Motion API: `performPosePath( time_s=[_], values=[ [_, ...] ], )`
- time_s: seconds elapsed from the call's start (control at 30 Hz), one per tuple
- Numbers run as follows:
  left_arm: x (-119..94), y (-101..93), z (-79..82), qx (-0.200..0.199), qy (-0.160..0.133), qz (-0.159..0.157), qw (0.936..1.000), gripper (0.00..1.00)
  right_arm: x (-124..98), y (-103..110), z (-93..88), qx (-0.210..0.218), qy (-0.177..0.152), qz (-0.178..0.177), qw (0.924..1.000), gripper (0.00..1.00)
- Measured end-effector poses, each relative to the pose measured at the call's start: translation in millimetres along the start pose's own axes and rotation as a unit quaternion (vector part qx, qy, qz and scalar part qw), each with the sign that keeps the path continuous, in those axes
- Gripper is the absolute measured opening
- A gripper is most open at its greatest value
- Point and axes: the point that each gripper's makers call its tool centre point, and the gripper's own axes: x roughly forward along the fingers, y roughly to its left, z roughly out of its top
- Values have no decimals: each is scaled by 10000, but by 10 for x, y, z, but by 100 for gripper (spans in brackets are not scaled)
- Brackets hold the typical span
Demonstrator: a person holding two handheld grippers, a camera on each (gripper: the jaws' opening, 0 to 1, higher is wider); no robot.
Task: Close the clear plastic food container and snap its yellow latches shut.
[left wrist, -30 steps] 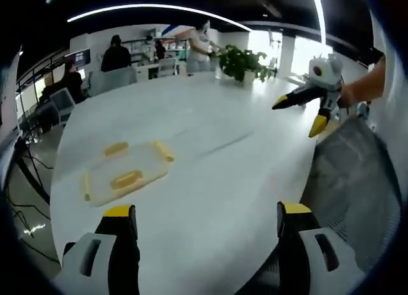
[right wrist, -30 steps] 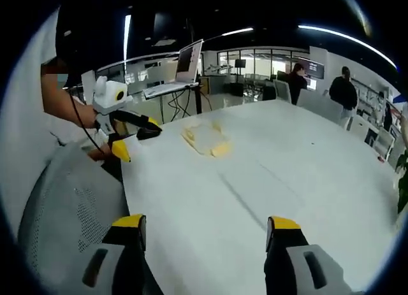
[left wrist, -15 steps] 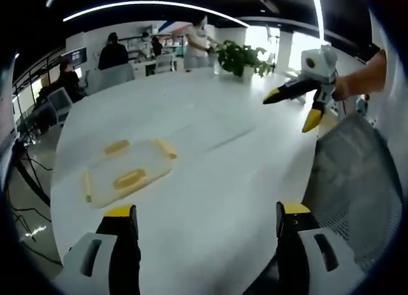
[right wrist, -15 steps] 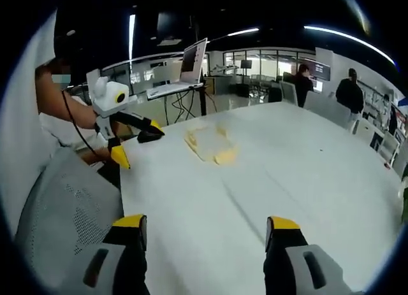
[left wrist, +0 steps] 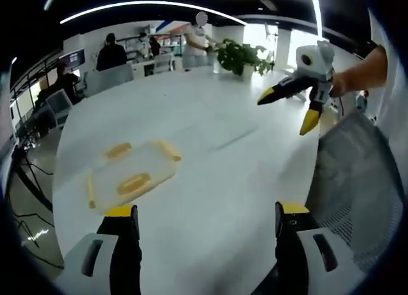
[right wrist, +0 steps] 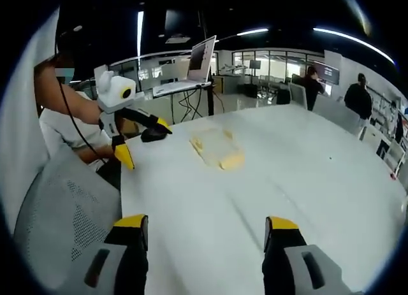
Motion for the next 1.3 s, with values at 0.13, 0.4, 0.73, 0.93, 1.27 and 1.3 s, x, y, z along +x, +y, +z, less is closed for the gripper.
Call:
performPosePath(
  time_s=[0.13,0.4,0.73,0.93,1.27,1.3],
  values=[
    [-3,46,-13,67,49,4,10000,86,40,-11,39,-48,0,52,10000,72],
    [-16,104,-41,202,143,-13,9997,86,132,12,115,-227,38,190,9996,72],
    [-20,185,-75,363,279,-60,9989,84,268,-41,269,-378,-1,244,9990,72],
    [-16,256,-79,504,344,-75,9981,84,342,-86,313,-496,56,312,9983,71],
    [-14,391,-110,664,487,-111,9965,84,457,-133,366,-618,172,423,9970,67],
    [-13,394,-114,686,499,-121,9963,84,468,-133,371,-626,181,432,9969,68]
  ],
)
